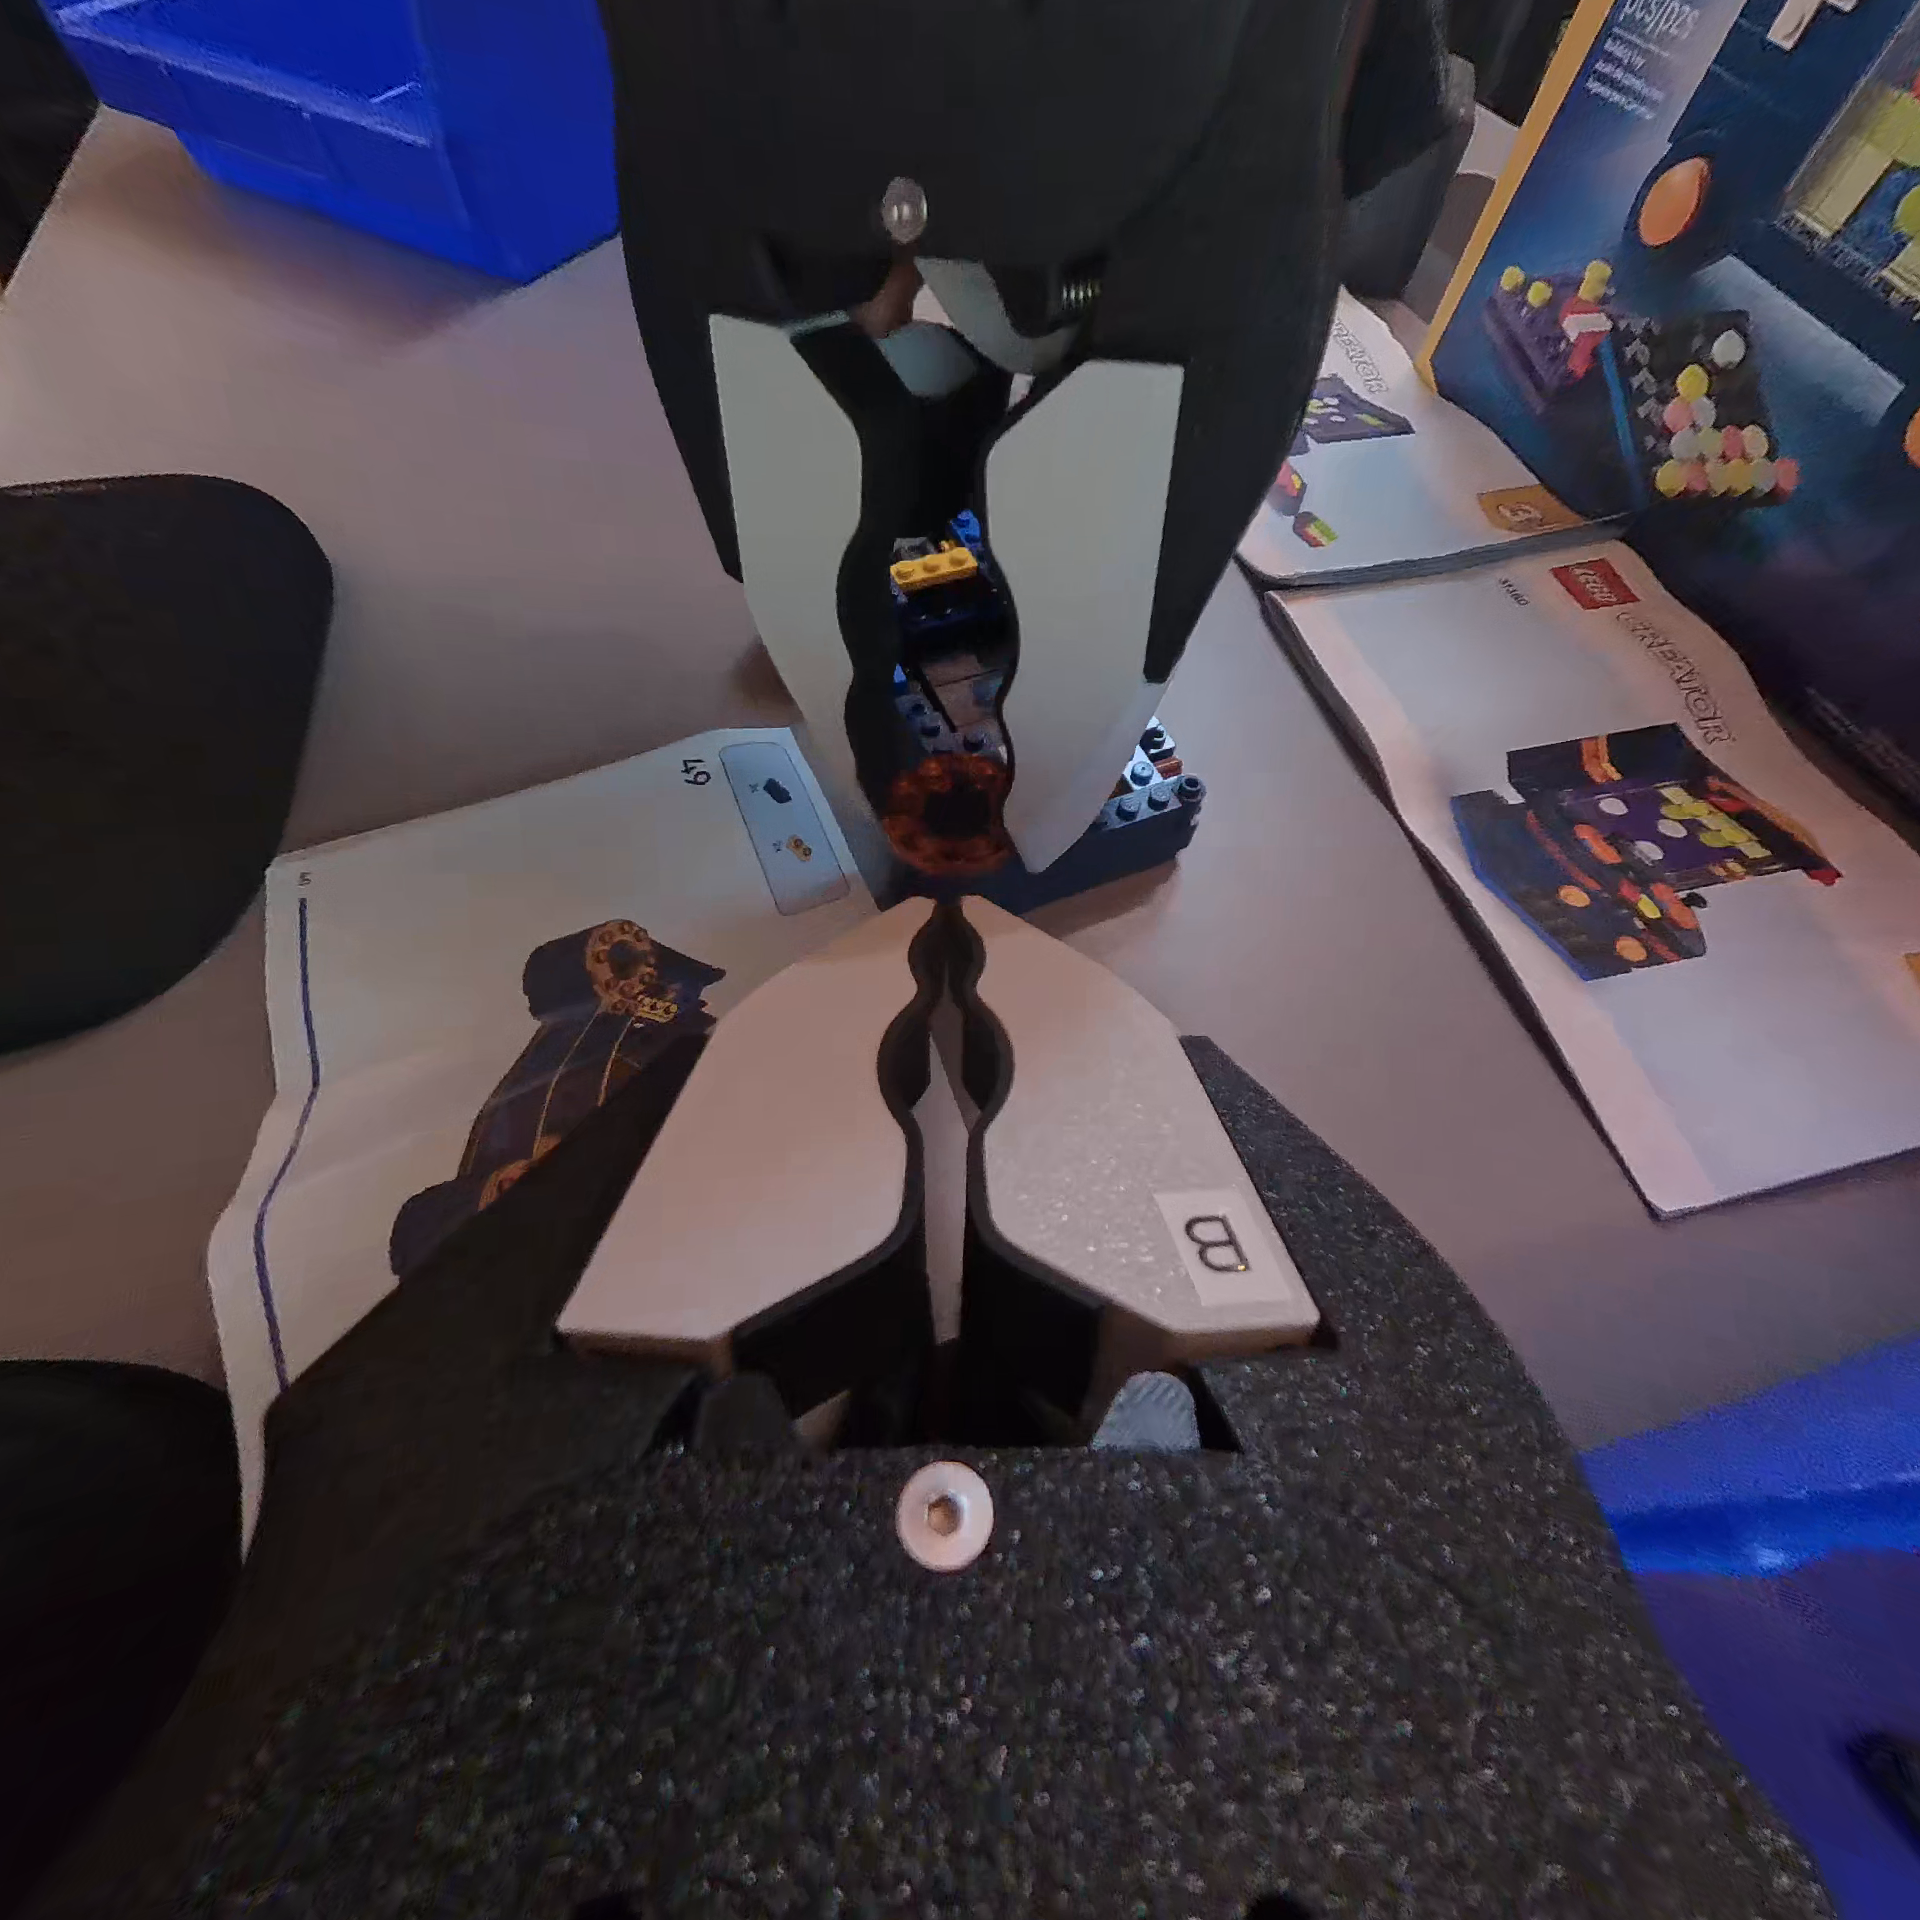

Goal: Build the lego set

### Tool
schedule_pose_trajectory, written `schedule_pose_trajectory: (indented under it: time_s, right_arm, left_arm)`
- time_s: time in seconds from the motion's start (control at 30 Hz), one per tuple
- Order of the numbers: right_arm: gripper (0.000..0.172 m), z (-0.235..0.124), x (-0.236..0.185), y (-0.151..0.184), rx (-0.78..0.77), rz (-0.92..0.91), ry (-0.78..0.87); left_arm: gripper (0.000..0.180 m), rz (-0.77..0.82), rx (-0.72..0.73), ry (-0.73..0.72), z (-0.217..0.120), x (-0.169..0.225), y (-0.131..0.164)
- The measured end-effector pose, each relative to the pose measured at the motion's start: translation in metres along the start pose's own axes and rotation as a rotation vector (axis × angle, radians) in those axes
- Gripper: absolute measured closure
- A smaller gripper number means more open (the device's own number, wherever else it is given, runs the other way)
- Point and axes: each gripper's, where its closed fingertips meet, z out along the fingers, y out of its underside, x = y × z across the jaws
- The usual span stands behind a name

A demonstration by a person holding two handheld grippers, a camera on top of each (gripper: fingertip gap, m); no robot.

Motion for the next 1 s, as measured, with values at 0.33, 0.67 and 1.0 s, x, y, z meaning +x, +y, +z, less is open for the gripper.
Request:
schedule_pose_trajectory:
  time_s: [0.33,0.67,1.0]
  right_arm:
    - [0.172,0.002,0.000,-0.002,-0.001,0.034,-0.018]
    - [0.172,0.011,0.004,-0.004,-0.041,0.007,-0.009]
    - [0.171,0.023,0.017,0.003,-0.173,0.007,0.015]
  left_arm:
    - [0.139,-0.066,0.021,-0.001,-0.005,-0.002,0.001]
    - [0.141,-0.084,0.033,-0.021,-0.005,0.003,0.002]
    - [0.145,-0.168,0.061,-0.156,-0.015,0.002,0.014]
